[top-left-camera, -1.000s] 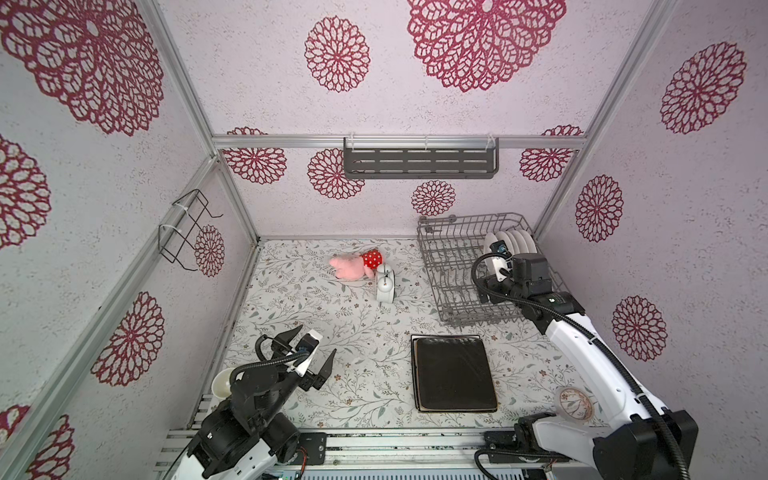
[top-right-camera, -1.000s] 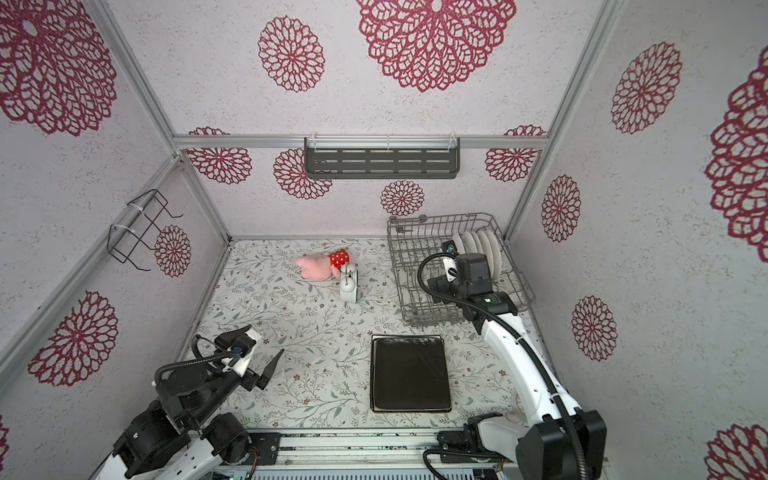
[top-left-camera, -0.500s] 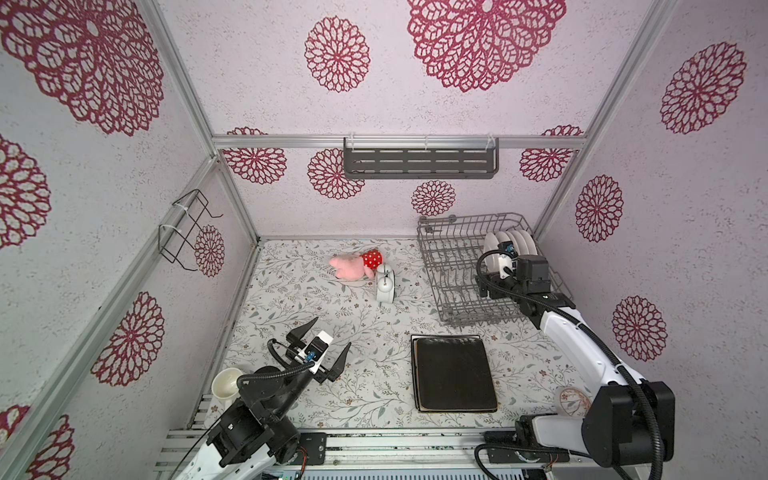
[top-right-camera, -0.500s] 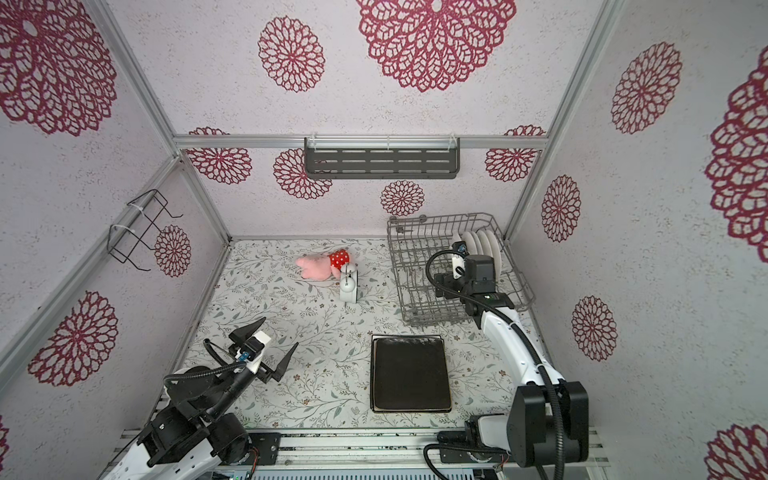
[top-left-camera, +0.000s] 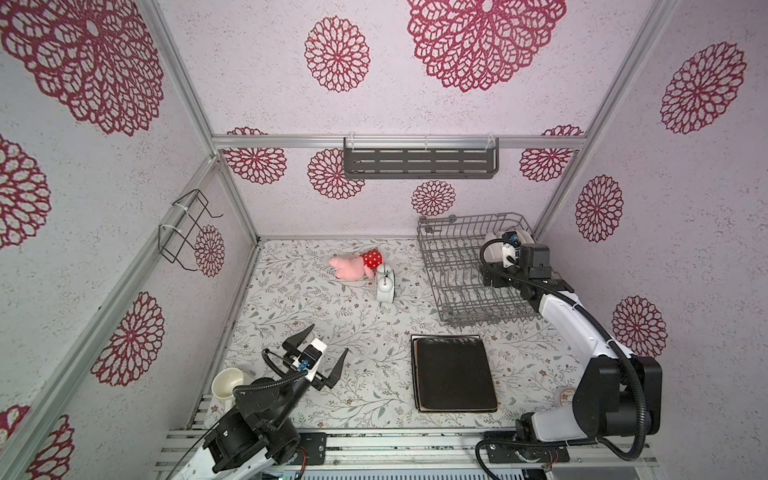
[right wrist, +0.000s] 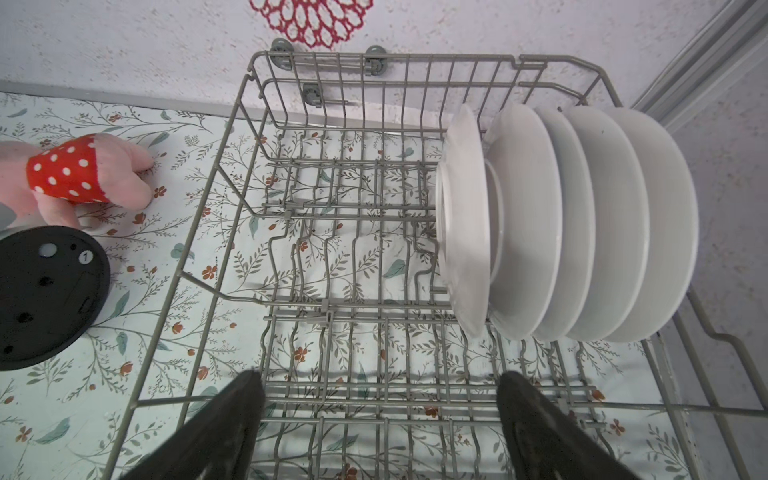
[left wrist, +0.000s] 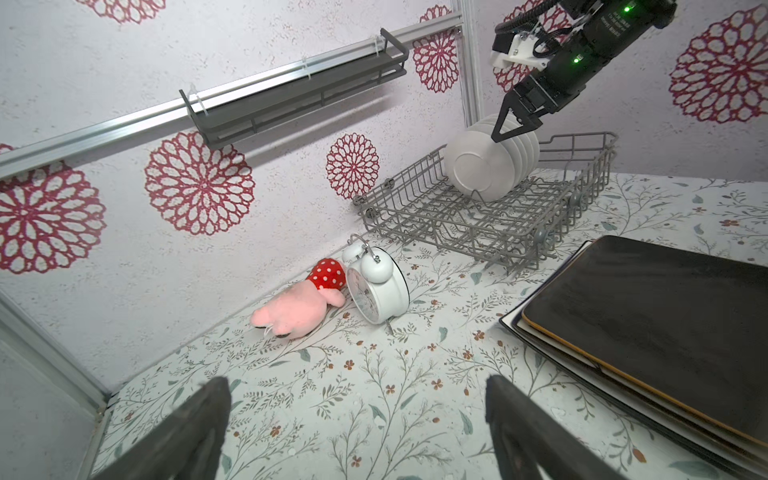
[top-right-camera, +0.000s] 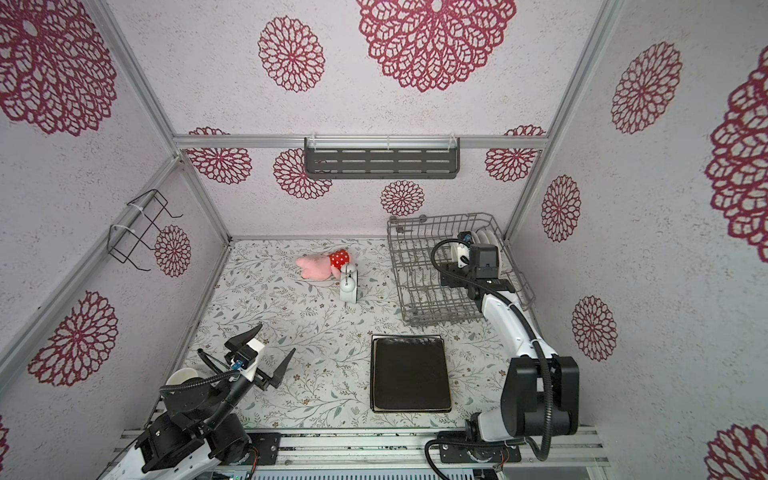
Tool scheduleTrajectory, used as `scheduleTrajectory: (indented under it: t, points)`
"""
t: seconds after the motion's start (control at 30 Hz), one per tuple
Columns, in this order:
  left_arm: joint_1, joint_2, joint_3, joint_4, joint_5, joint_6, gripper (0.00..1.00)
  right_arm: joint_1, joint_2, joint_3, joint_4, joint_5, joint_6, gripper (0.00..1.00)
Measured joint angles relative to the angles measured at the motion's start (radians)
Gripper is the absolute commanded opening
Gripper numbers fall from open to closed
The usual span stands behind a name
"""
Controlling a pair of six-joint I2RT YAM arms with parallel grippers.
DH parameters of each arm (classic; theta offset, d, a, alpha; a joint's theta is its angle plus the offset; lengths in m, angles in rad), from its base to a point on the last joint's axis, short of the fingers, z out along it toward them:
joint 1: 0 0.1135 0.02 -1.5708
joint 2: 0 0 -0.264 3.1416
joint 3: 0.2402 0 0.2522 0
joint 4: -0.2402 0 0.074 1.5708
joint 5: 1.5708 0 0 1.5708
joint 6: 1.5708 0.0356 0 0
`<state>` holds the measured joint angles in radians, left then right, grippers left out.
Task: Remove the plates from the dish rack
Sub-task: 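Move the right gripper to the white plates in the rack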
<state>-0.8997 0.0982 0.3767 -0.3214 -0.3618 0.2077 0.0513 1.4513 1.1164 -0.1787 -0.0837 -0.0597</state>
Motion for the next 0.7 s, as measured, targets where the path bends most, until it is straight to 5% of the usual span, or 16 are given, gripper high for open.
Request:
scheduleTrajectory:
  t: [0.23, 0.7]
  points:
    - [-0.085, 0.000, 0.000, 0.003, -0.032, -0.020, 0.97, -0.041, 0.055, 0.001, 0.001, -0.026, 0.000, 0.88]
    - [-0.096, 0.043, 0.000, 0.002, -0.040, -0.023, 0.97, -0.134, 0.172, 0.100, -0.001, -0.142, -0.008, 0.75]
